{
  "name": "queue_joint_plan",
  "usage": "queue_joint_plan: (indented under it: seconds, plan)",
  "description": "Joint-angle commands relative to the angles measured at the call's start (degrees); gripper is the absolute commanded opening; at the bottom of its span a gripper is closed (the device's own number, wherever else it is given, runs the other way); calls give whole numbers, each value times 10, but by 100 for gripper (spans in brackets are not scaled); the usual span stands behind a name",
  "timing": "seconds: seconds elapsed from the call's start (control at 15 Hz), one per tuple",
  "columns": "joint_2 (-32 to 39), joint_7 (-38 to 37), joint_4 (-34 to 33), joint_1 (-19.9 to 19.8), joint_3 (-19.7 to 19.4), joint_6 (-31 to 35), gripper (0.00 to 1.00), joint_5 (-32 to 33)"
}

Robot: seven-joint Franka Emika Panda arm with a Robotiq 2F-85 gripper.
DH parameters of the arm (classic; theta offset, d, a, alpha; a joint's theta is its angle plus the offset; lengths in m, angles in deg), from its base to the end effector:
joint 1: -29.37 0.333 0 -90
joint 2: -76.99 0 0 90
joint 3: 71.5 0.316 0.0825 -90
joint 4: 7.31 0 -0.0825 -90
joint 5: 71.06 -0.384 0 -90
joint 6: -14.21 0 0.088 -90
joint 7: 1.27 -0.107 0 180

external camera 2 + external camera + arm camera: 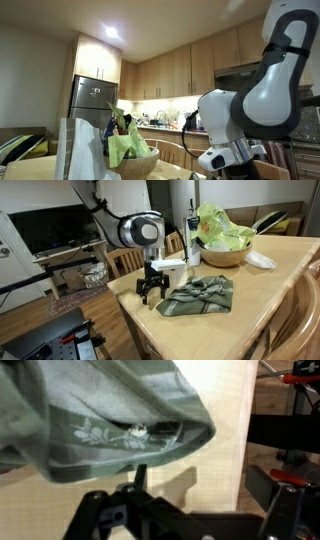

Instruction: Move the green towel to the right then fold the green towel

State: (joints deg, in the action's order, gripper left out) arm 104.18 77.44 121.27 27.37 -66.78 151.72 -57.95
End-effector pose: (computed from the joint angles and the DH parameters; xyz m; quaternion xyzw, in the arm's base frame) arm 0.5005 0.0251 0.1317 -0.6835 -0.7119 0.1493 0.0612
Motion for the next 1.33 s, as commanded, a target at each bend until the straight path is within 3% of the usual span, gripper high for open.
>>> queue_joint_plan:
  seconds: [0.0, 1.27]
  plan:
    - [-36, 6, 36, -12, -1, -3, 100, 2]
    - [23, 49, -34, -26, -12, -19, 100, 8]
